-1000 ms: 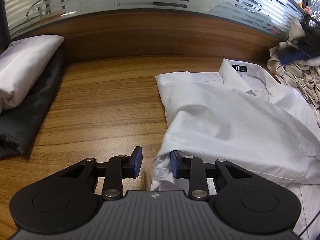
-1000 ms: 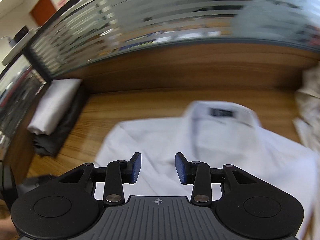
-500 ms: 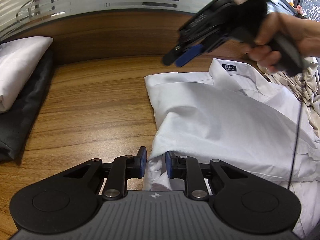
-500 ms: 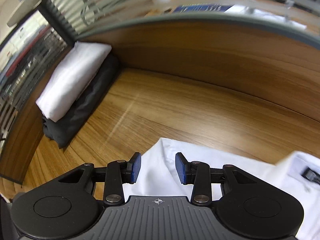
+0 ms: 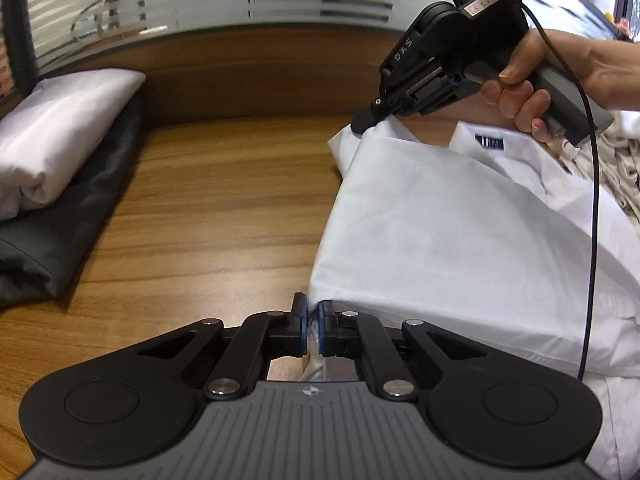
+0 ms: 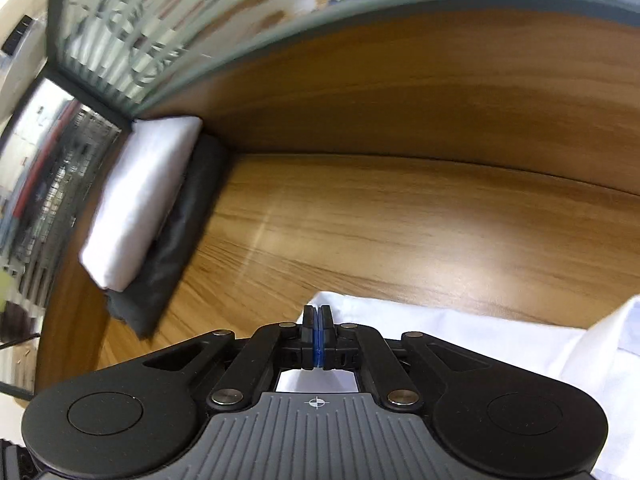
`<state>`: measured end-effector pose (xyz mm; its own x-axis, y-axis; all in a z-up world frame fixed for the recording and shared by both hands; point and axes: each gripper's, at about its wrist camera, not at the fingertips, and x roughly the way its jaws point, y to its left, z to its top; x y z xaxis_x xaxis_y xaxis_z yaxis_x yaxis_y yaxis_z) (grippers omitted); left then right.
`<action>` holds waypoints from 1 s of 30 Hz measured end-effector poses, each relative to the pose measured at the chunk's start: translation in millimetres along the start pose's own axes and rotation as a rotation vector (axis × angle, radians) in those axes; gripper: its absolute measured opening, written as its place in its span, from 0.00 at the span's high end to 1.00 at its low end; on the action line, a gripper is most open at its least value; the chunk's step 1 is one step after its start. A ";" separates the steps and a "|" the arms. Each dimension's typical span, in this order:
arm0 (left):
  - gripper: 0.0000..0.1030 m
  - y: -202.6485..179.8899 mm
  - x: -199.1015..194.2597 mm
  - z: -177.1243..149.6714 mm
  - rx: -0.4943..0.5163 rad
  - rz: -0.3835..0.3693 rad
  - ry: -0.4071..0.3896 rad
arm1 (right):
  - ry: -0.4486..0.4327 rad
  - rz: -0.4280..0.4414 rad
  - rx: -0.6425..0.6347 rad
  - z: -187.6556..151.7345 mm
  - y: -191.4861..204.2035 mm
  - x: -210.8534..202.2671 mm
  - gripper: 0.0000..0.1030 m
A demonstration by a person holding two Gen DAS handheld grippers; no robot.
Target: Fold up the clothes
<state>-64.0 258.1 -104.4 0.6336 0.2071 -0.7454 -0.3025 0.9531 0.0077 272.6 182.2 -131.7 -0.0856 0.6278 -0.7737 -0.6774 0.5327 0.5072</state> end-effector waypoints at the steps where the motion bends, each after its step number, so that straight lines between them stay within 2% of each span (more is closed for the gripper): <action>1: 0.94 -1.0 1.6 -0.2 0.015 0.004 0.007 | 0.004 -0.026 -0.019 -2.4 1.0 3.9 0.98; 2: 0.93 -1.9 3.3 -0.3 0.032 0.007 0.015 | -0.005 -0.032 -0.014 -4.3 -0.4 6.8 0.98; 4: 0.79 -0.7 2.8 -0.7 0.058 0.029 0.015 | -0.034 -0.049 -0.004 -7.4 -1.5 8.4 0.96; 6: 0.71 4.6 -1.3 -1.6 0.065 0.028 0.004 | -0.066 -0.070 -0.026 -9.2 2.0 1.4 0.88; 8: 0.69 12.6 -7.6 -2.6 0.052 0.008 -0.003 | -0.092 -0.089 -0.074 -11.7 9.4 -13.6 0.78; 10: 0.69 17.8 -13.6 -3.9 0.043 -0.001 0.003 | -0.119 -0.098 -0.114 -17.2 16.5 -33.5 0.75; 12: 0.70 18.8 -20.3 -7.9 0.055 0.014 0.015 | -0.140 -0.114 -0.120 -26.3 19.6 -56.2 0.64; 14: 0.70 22.8 -26.2 -11.9 0.048 0.030 0.026 | -0.168 -0.126 -0.114 -39.1 19.6 -80.2 0.58; 17: 0.70 29.2 -37.6 -13.4 -0.003 0.019 0.027 | -0.193 -0.156 -0.059 -70.1 11.7 -118.6 0.58; 21: 0.70 31.2 -49.4 -9.2 -0.068 -0.042 0.012 | -0.215 -0.228 0.048 -125.5 -6.4 -165.3 0.56; 30: 0.70 15.7 -53.7 8.0 -0.131 -0.151 0.007 | -0.239 -0.415 0.320 -259.1 -36.0 -222.9 0.52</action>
<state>-97.1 263.7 -58.9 0.6741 0.0622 -0.7360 -0.2948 0.9363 -0.1908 126.8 -123.9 -75.9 0.3327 0.4202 -0.8442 -0.3608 0.8838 0.2978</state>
